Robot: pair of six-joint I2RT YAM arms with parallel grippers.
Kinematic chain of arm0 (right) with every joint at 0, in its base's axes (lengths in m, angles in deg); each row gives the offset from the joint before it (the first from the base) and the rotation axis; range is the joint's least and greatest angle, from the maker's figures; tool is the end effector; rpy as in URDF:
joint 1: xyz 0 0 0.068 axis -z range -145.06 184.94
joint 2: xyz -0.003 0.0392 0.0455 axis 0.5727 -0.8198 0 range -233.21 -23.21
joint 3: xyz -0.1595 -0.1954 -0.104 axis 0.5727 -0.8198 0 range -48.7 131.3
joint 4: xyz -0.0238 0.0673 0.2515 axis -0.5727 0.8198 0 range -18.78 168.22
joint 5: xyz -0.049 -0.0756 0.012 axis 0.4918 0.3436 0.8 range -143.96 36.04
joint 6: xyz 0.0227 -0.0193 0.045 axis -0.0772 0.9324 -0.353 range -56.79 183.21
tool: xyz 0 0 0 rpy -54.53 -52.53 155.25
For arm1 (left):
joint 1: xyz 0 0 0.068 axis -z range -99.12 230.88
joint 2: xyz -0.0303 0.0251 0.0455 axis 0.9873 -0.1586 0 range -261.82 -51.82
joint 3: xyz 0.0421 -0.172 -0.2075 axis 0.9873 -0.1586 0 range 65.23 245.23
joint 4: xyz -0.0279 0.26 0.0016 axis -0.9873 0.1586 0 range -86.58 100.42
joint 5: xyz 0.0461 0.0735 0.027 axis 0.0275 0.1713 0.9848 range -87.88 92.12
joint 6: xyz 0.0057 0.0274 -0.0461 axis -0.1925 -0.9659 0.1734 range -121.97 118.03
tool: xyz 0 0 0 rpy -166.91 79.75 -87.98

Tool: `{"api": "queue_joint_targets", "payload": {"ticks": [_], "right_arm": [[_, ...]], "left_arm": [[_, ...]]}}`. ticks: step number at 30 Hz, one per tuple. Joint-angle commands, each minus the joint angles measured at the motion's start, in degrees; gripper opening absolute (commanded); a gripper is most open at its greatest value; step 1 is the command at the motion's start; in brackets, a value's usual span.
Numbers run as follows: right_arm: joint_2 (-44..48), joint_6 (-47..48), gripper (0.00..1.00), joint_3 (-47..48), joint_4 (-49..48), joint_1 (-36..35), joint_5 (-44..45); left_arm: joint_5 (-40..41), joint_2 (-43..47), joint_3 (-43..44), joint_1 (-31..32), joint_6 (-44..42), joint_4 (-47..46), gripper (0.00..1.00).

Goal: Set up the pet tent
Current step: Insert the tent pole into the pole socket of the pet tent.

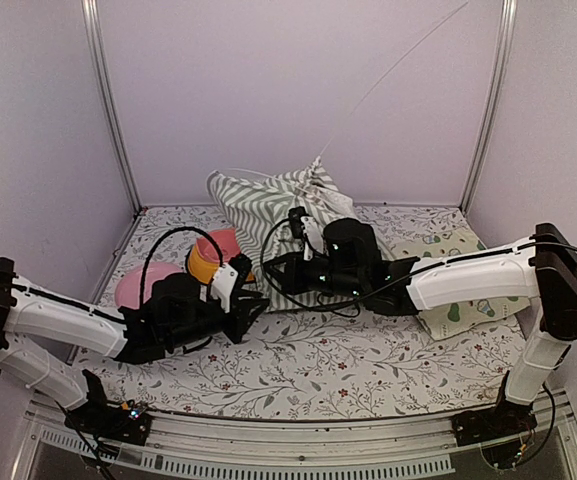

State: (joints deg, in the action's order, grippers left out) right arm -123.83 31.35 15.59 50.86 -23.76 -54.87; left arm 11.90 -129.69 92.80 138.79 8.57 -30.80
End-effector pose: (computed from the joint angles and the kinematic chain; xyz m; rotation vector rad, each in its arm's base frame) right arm 0.2111 0.3480 0.2460 -0.4762 1.9446 1.0838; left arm 0.1496 -0.2272 0.1911 0.6504 1.7868 -0.6689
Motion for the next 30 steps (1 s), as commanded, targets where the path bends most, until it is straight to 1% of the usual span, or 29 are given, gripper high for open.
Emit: {"api": "queue_joint_targets", "payload": {"ticks": [1, 4, 9, 15, 22, 30], "right_arm": [[-1.01, 1.09, 0.00, 0.83, 1.31, 0.29, 0.07], [-0.98, 1.11, 0.00, 0.80, 1.33, 0.36, 0.11], [-1.02, 1.10, 0.00, 0.75, 1.30, 0.30, 0.12], [-1.07, 1.09, 0.00, 0.59, 1.29, 0.31, 0.03], [-1.58, 2.07, 0.00, 0.48, 1.76, 0.13, 1.47], [-2.97, 4.84, 0.00, 1.75, 2.85, -1.93, 4.54]], "left_arm": [[0.80, -1.12, 1.77, -0.36, -0.61, 0.98, 0.23], [0.77, -1.28, 1.87, -0.38, -0.55, 0.93, 0.21], [1.17, -1.33, 2.00, -0.38, -0.63, 0.99, 0.14], [1.72, -1.21, 2.12, -0.38, -0.61, 1.35, 0.00], [-0.04, 2.51, 2.49, -0.09, -0.79, 1.62, 0.00], [-1.01, 8.55, 5.80, -0.23, -1.08, 5.33, 0.00]]}}
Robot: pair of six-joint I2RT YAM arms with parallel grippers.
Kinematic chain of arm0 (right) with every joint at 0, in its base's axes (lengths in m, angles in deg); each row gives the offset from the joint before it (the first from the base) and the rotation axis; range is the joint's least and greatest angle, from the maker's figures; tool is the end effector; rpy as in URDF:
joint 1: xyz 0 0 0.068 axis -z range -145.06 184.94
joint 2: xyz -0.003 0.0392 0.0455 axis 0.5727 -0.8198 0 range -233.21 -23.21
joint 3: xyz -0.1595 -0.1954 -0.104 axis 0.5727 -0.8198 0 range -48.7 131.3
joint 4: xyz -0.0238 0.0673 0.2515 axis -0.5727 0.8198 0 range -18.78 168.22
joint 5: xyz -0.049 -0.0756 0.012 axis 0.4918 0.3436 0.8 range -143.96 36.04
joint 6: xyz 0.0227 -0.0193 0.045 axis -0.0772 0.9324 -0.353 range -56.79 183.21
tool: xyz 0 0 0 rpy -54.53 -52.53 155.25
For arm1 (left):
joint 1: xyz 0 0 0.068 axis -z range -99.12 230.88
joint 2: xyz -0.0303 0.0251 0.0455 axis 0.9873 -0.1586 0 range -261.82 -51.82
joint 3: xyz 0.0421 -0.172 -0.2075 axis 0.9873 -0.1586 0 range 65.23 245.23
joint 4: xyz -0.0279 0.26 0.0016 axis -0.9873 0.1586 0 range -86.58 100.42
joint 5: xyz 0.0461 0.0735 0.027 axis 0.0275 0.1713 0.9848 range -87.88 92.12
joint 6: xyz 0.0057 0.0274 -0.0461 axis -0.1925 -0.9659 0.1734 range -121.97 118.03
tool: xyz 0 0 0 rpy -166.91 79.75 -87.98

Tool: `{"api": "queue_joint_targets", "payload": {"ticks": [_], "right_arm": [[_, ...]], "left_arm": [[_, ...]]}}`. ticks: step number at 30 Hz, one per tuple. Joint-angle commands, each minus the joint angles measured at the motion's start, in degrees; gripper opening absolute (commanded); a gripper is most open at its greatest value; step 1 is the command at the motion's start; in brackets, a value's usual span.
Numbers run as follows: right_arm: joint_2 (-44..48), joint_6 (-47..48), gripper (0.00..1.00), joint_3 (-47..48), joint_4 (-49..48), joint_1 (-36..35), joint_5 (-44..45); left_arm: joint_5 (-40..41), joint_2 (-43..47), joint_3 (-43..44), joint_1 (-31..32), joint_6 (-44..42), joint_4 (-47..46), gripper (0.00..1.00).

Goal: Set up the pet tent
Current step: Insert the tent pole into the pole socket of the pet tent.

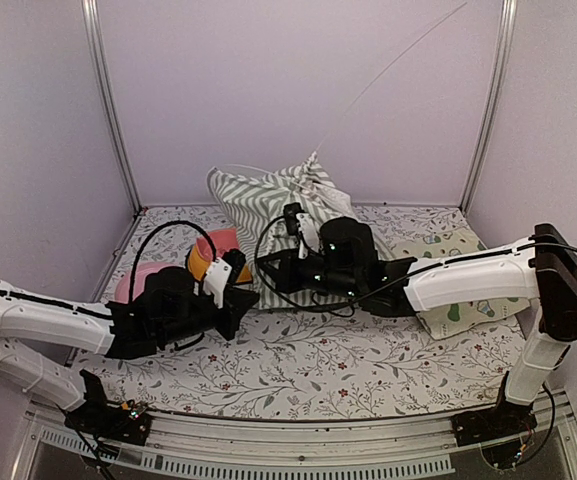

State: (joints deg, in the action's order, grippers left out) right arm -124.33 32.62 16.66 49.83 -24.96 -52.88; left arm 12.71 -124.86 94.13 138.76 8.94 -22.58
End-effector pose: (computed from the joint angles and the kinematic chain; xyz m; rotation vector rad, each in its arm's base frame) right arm 0.2068 0.3551 0.2508 -0.4831 1.9044 1.0697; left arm 0.1459 -0.2202 0.2044 0.6501 1.8212 -0.6423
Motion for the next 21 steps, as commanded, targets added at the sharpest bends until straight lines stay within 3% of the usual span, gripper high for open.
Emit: {"api": "queue_joint_targets", "payload": {"ticks": [1, 21], "right_arm": [[-2.54, 3.60, 0.00, 0.77, 3.86, -0.70, 2.56], [-3.52, 4.25, 0.00, 2.44, 6.22, -0.05, 1.23]], "left_arm": [[-1.99, 4.03, 4.85, -0.28, -1.43, -2.42, 0.00], [-6.06, 3.49, 3.47, -0.42, 0.07, 1.58, 0.00]]}}
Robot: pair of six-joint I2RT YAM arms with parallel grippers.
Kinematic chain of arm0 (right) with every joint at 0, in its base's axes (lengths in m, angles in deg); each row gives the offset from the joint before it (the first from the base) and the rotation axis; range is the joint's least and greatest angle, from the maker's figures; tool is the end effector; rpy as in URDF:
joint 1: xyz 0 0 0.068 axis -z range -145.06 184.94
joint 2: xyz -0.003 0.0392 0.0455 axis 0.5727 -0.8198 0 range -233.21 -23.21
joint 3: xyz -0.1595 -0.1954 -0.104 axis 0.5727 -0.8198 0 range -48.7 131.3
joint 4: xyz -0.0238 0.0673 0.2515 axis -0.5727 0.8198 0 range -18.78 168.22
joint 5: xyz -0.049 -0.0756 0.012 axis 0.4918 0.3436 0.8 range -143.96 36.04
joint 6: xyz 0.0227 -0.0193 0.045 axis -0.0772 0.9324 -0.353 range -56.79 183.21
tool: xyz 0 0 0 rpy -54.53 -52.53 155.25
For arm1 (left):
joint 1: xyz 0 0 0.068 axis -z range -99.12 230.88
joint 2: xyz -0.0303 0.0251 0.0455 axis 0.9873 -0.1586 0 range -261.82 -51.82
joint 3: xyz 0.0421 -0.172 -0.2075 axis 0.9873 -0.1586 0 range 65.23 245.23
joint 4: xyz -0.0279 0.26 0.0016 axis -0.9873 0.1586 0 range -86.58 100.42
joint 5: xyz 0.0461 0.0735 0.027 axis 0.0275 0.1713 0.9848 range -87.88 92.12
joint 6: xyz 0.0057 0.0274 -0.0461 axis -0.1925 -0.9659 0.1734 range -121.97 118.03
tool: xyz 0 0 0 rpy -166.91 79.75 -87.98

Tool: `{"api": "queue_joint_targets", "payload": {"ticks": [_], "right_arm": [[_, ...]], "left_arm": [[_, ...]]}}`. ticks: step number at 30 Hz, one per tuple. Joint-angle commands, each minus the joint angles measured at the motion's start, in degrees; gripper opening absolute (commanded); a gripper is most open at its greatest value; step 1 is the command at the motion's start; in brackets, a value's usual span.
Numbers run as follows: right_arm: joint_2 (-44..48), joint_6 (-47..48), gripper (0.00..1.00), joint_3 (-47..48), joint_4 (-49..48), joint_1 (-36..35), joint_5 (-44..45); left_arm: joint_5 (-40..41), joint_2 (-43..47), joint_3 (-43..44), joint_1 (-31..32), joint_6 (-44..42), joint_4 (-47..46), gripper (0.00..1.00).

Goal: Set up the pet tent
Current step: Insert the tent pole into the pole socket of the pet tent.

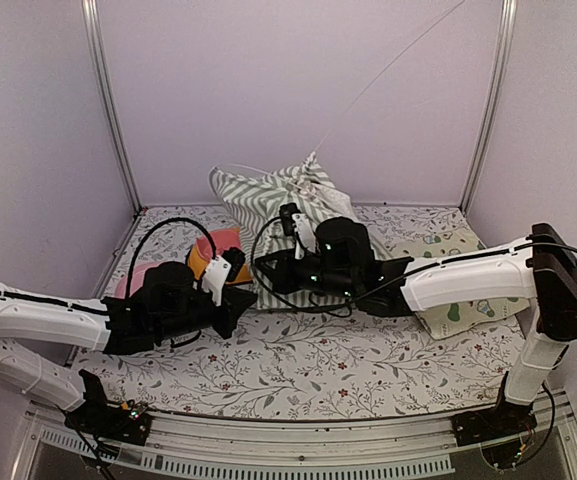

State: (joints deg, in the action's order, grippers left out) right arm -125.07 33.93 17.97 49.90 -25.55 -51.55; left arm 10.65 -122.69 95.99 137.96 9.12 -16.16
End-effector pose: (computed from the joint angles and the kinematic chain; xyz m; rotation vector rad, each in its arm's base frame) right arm 0.2061 0.3607 0.2534 -0.4929 1.8844 1.0472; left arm 0.1467 -0.2169 0.2126 0.6785 1.8605 -0.6464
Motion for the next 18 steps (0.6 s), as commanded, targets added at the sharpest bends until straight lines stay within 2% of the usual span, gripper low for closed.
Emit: {"api": "queue_joint_targets", "payload": {"ticks": [1, 5, 10, 13, 18], "right_arm": [[-2.94, 2.67, 0.00, 1.21, 6.15, 0.59, -1.19], [-4.38, 0.71, 0.00, 1.03, 5.71, 0.42, -4.39], [-5.61, -0.82, 0.00, 1.00, 4.95, 0.37, -5.33], [-5.86, -1.19, 0.00, 1.34, 4.80, 0.47, -5.23], [-6.57, -2.80, 0.00, 2.04, 4.80, 1.06, -6.28]], "left_arm": [[-2.99, 1.13, 0.98, 0.39, 0.44, -4.80, 0.03], [-1.38, 0.29, -1.04, -0.28, 2.28, -5.44, 0.06], [-2.03, -1.87, -1.15, -0.86, 2.66, -6.05, 0.02], [-3.00, -3.02, -1.41, -0.84, 2.45, -6.42, 0.12], [-1.26, -3.29, -3.93, -0.86, 3.59, -7.68, 0.15]]}}
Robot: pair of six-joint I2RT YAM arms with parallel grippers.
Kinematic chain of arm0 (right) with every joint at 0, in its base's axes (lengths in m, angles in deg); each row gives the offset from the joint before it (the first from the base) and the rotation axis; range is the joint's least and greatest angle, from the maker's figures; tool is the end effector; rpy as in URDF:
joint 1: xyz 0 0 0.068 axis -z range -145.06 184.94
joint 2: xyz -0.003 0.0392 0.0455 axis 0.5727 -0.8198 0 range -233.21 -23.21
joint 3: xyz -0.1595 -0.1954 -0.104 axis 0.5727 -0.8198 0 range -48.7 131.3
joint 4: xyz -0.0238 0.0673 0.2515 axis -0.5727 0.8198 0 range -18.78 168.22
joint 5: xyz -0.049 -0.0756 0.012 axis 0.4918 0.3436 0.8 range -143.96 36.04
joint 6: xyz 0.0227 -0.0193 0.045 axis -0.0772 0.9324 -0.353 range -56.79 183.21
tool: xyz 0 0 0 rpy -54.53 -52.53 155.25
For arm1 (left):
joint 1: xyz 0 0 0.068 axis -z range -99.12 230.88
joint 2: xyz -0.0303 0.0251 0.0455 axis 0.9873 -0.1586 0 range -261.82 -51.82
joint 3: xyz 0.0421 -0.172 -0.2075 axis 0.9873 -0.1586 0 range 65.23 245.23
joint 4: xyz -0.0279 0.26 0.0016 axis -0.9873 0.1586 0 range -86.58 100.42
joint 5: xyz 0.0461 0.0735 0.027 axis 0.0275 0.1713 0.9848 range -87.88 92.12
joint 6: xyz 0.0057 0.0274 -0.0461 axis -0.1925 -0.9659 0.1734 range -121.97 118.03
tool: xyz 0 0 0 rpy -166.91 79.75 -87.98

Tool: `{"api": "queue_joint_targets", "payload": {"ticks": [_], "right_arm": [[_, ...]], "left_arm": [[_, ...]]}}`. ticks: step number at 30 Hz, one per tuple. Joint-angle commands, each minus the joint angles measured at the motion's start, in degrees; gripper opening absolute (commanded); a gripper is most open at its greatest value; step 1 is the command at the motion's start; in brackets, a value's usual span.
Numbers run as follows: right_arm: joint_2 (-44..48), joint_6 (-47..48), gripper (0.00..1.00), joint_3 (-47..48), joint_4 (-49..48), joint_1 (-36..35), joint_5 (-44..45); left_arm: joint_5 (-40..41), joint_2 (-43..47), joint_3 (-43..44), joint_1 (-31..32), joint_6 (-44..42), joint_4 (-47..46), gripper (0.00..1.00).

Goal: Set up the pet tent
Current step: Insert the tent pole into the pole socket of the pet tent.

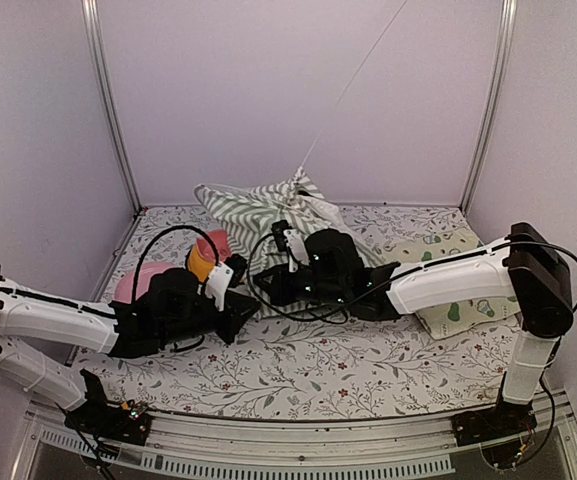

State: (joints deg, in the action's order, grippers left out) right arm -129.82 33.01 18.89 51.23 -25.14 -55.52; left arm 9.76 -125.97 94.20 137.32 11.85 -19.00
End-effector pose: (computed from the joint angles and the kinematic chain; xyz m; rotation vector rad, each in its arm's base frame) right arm 0.2124 0.3707 0.2231 -0.5498 1.9834 1.0598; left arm 0.1498 -0.2173 0.1936 0.6518 1.9180 -0.6638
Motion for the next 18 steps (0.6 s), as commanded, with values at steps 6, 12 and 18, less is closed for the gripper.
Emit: {"api": "queue_joint_targets", "payload": {"ticks": [6, 12, 18], "right_arm": [[-1.68, -2.59, 0.00, 1.31, 3.51, 0.87, -2.72], [-1.68, -2.57, 0.00, 1.31, 3.49, 0.86, -3.07], [-1.51, -2.51, 0.00, 1.31, 3.57, 0.85, -3.05]], "left_arm": [[0.53, -0.16, -5.33, -0.23, 1.53, -6.74, 0.24], [0.78, -2.30, -5.94, -0.12, 2.00, -7.96, 0.25], [2.01, -3.42, -4.88, -0.15, 1.87, -8.95, 0.27]]}}
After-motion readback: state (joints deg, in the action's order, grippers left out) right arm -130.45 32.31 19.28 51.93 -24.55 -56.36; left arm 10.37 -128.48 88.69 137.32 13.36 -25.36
